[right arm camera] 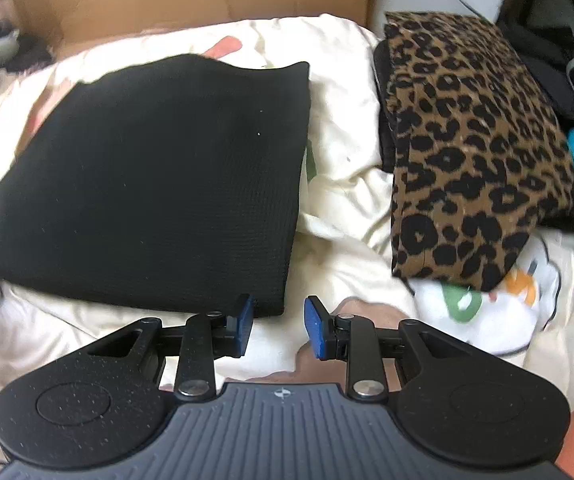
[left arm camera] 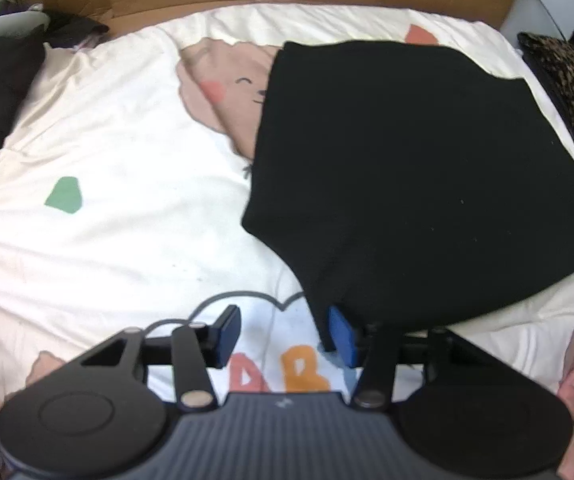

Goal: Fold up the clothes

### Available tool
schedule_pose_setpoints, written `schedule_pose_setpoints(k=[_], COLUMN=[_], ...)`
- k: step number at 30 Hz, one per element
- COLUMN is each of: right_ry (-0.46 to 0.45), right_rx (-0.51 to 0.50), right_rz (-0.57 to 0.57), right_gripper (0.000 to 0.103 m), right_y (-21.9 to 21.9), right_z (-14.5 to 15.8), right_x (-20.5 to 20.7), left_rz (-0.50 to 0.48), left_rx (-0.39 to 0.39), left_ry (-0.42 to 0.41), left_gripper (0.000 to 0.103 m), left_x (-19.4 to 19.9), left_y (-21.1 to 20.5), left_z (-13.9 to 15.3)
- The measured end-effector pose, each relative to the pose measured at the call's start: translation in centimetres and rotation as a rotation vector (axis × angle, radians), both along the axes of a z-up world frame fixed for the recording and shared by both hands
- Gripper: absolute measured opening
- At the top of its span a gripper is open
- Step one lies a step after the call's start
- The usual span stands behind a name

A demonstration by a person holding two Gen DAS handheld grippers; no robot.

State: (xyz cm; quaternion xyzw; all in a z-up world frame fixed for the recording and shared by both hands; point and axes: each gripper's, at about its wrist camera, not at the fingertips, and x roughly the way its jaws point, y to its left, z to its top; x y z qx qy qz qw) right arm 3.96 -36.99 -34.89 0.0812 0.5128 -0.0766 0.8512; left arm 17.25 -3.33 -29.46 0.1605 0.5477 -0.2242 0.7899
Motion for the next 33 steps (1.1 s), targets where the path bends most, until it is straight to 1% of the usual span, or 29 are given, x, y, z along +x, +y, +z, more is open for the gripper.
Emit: schedule_pose_setpoints(k=[3, 5, 6, 8, 11, 14, 18, 21, 26, 30, 33], right_ry=[-0.008, -0.014, -0.019, -0.028, -0.029, -0.029, -0.040, -0.054, -0.112, -0.138, -0.170], right_rx=[0.099, 0.176, 0.201, 0.211, 0.241, 0.315, 0.392, 0.444, 0.547, 0.642, 0.714], right_rz=[-0.068, -0.116, -0.123, -0.118, -0.161, -0.221, -0.244, -0.274, -0.307, -0.402, -0.464], right_gripper=[0.035, 0.035, 0.036, 0.036, 0.037, 0.037, 0.037, 0.037, 0.037, 0.037, 0.037], right_y=[-0.6, -1.0, -1.0, -0.7, -1.1, -1.4, -1.3, -1.6, -2.5, -4.1, -5.0], right_z=[0.3, 0.5, 0.6, 0.5, -0.5, -1.7, -2.9, -3.9, -4.2, -5.4, -6.5], right_x=[-0.3, -0.6, -0.8, -1.0, -1.3, -1.4, -1.3, -1.5, -2.1, -3.0, -3.3], left_rz=[0.013, 0.021, 0.022, 0.017, 0.022, 0.048, 0.079, 0.088, 0.081, 0.076, 0.076], left_rx=[-0.030, -0.065, -0.082, -0.102, -0.114, -0.119, -0.123, -0.127, -0.075, -0.070, -0.080], left_ry=[-0.010, -0.010, -0.011, -0.012, -0.012, 0.015, 0.038, 0.045, 0.052, 0.046, 0.056], left_gripper=[0.051, 0.051, 0.051, 0.052, 0.053, 0.053, 0.054, 0.058, 0.058, 0.059, 0.058], left_x=[-0.1, -0.3, -0.4, -0.7, -0.9, -0.4, -0.1, 0.1, -0.3, -0.4, -0.2], left_y=[0.1, 0.2, 0.2, 0.1, -0.5, -0.5, -0.7, -0.8, -1.2, -1.2, -0.8], left_z=[1.0, 1.6, 1.9, 2.2, 2.0, 0.9, -0.2, -1.0, -2.8, -3.2, -2.8])
